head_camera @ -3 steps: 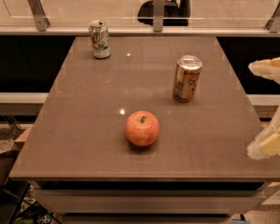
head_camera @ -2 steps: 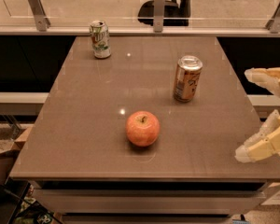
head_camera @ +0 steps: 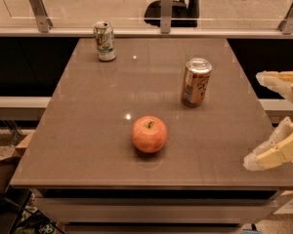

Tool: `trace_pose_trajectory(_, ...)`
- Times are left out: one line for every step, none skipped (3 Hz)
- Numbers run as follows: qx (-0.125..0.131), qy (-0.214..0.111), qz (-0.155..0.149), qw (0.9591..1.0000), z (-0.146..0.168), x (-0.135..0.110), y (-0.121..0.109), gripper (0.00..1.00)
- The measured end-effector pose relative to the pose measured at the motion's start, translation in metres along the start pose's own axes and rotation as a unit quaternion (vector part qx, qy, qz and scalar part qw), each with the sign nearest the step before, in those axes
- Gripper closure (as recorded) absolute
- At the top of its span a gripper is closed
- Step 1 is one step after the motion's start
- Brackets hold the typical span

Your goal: Move apple near 7up can

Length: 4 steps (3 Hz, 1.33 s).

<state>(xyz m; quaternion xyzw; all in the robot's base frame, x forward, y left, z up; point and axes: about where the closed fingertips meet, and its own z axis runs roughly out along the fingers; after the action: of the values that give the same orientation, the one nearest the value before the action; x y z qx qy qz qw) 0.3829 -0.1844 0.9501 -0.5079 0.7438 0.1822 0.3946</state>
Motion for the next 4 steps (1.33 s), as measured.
trace_pose_trajectory(-0.004,-0.02,0.0,0.9998,0.014,0.004,0.008,0.0)
trace_pose_trajectory(-0.012,-0.053,-0.001,0.9985,0.032,0.01,0.015,0.0)
trace_pose_trajectory(-0.027,-0.086,0.004,0.9959,0.052,0.016,0.023,0.0)
trace_pose_trajectory(-0.041,-0.116,0.017,0.9923,0.071,0.022,0.031,0.0)
